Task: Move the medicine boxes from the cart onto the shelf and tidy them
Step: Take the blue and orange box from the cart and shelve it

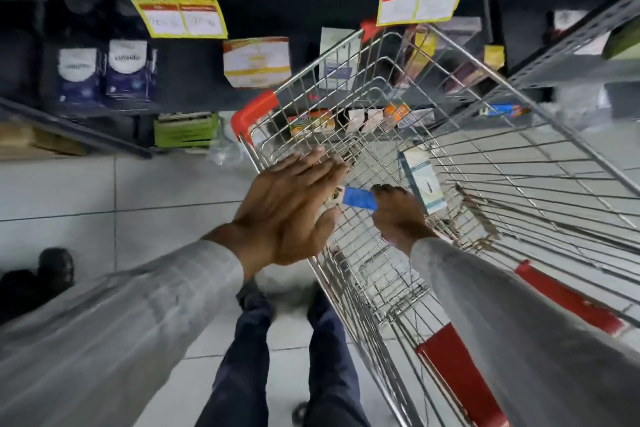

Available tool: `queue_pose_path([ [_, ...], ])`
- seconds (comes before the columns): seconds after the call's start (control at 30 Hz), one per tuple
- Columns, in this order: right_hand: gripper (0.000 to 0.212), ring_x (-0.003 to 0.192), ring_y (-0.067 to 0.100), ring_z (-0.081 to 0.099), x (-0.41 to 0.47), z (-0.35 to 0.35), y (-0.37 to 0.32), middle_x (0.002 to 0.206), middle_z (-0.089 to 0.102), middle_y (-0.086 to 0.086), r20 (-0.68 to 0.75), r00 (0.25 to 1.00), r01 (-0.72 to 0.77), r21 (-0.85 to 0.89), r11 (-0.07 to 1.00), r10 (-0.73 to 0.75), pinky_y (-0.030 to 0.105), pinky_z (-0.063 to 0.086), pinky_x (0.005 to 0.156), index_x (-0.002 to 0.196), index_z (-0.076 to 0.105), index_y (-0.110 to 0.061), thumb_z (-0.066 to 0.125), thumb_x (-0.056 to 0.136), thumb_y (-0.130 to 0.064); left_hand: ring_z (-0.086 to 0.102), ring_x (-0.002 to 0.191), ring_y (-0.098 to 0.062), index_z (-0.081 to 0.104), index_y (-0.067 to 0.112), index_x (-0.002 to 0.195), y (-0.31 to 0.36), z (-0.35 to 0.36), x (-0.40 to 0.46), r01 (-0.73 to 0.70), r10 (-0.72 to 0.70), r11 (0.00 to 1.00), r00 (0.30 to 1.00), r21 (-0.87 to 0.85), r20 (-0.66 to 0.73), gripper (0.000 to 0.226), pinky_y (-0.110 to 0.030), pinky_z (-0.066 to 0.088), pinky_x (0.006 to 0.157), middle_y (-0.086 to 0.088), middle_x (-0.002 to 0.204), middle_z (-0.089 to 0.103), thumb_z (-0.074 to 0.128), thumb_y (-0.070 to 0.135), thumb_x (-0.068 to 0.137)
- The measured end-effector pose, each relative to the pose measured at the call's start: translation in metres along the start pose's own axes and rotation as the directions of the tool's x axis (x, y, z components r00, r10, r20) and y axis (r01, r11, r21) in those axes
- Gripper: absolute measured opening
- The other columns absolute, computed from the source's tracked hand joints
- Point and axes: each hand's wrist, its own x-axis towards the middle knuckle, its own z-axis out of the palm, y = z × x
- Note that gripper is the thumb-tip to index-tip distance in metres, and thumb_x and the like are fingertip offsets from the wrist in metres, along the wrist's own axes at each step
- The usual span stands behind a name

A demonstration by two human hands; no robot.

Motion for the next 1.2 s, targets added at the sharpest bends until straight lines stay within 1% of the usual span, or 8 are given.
queue_pose_path([
  [0.23,0.032,0.086,0.032,0.071,-0.064,-0.121,-0.016,0.101,0.075,0.01,-0.042,0.999,-0.002,-0.005,1.0,0.002,0.036,0.06,0.073,0.118,0.064,-0.016,0.059,0.086,-0.013,0.011,0.158,-0.022,0.019,0.013,0.16,0.016,-0.023,-0.009,0.06,-0.055,0.995,0.996,-0.084,0.067,0.069,-0.041,0.01,0.128,-0.007,0.17,0.018,0.031,0.05,0.103],
  [0.4,0.045,0.1,0.039,0.071,-0.13,-0.241,-0.05,0.116,0.073,0.014,-0.173,0.985,0.022,-0.002,1.0,-0.022,0.044,0.057,0.081,0.131,0.06,-0.017,0.065,0.087,-0.024,0.022,0.155,-0.018,0.032,0.015,0.158,0.032,-0.095,-0.034,0.1,-0.167,0.948,0.965,-0.303,-0.201,0.057,-0.037,0.023,0.125,-0.006,0.166,0.03,0.04,0.039,0.107],
  [0.53,0.057,0.099,0.042,0.071,-0.172,-0.33,-0.091,0.119,0.073,0.017,-0.372,0.92,0.127,-0.013,0.992,-0.123,0.044,0.056,0.077,0.135,0.063,-0.011,0.078,0.079,-0.015,0.03,0.153,-0.015,0.042,0.015,0.153,0.031,-0.18,-0.061,0.016,-0.249,0.903,0.835,-0.43,-0.491,0.054,-0.038,0.034,0.121,-0.003,0.163,0.038,0.047,0.038,0.104],
  [0.67,0.058,0.101,0.039,0.068,-0.189,-0.418,-0.145,0.121,0.063,0.011,-0.56,0.784,0.269,-0.083,0.96,-0.268,0.046,0.059,0.077,0.137,0.06,-0.011,0.076,0.081,-0.016,0.031,0.152,-0.016,0.041,0.015,0.154,0.003,-0.278,-0.088,-0.067,-0.192,0.947,0.666,-0.315,-0.721,0.056,-0.04,0.033,0.122,-0.004,0.161,0.04,0.05,0.036,0.102],
  [0.77,0.056,0.105,0.035,0.065,-0.184,-0.478,-0.191,0.121,0.061,0.009,-0.685,0.642,0.355,-0.133,0.925,-0.345,0.045,0.058,0.085,0.139,0.059,-0.01,0.075,0.087,-0.022,0.029,0.153,-0.019,0.039,0.013,0.154,-0.029,-0.352,-0.101,-0.022,-0.14,0.984,0.527,-0.178,-0.838,0.056,-0.043,0.031,0.123,-0.005,0.162,0.039,0.051,0.032,0.102],
  [0.87,0.052,0.109,0.034,0.063,-0.17,-0.53,-0.236,0.121,0.063,0.01,-0.757,0.531,0.417,-0.157,0.895,-0.38,0.038,0.049,0.094,0.138,0.06,-0.009,0.073,0.088,-0.017,0.027,0.154,-0.026,0.04,0.008,0.153,-0.066,-0.418,-0.113,0.107,-0.142,0.989,0.467,-0.104,-0.873,0.056,-0.047,0.027,0.124,-0.011,0.162,0.039,0.047,0.033,0.103],
  [1.0,0.047,0.111,0.033,0.063,-0.134,-0.587,-0.291,0.12,0.066,0.007,-0.779,0.49,0.436,-0.17,0.884,-0.391,0.041,0.05,0.095,0.133,0.065,-0.015,0.071,0.086,-0.012,0.032,0.151,-0.033,0.042,0.005,0.151,-0.119,-0.471,-0.121,0.301,-0.227,0.949,0.461,-0.089,-0.858,0.059,-0.053,0.029,0.122,-0.017,0.158,0.043,0.041,0.037,0.102],
  [1.2,0.042,0.116,0.031,0.062,-0.054,-0.615,-0.364,0.123,0.066,0.008,-0.706,0.58,0.474,-0.112,0.873,-0.406,0.034,0.043,0.099,0.132,0.067,-0.017,0.07,0.091,-0.014,0.037,0.148,-0.035,0.043,0.001,0.149,-0.175,-0.478,-0.116,0.507,-0.386,0.859,0.547,-0.073,-0.743,0.065,-0.048,0.024,0.123,-0.021,0.156,0.045,0.036,0.047,0.104],
])
